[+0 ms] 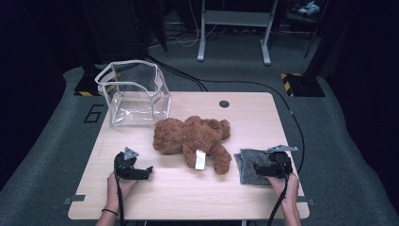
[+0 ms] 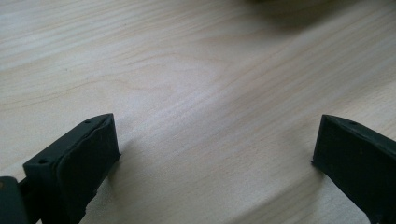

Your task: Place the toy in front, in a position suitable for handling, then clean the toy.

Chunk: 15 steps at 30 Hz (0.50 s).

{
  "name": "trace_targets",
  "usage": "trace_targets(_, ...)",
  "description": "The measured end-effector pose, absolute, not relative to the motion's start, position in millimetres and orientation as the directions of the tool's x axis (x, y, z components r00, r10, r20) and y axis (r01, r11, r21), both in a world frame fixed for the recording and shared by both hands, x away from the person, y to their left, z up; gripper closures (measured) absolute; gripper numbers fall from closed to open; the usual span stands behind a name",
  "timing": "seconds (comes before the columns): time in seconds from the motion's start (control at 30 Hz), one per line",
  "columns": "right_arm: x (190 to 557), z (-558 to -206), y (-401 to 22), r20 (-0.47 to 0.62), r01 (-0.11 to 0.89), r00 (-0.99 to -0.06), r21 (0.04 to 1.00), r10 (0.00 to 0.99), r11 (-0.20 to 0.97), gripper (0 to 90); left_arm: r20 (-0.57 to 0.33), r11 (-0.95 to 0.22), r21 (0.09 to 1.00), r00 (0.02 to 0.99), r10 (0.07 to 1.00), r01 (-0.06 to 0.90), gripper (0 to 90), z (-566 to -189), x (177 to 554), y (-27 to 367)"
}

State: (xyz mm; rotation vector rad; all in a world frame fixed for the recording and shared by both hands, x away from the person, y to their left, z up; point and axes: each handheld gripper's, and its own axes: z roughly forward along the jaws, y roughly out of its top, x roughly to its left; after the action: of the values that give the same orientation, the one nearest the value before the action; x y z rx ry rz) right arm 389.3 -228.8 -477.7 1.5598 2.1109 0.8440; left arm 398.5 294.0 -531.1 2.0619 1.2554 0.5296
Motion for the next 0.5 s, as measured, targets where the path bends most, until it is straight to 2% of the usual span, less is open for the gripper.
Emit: trace_targets(0.5,383.1,-478.0,-229.5,0.050,0.721,-0.309,0.663,0.950,0.200,12.1,0.010,-0.336,0.706,0.466,0.885,0.623,0.0,-530.6,398.3,294.5)
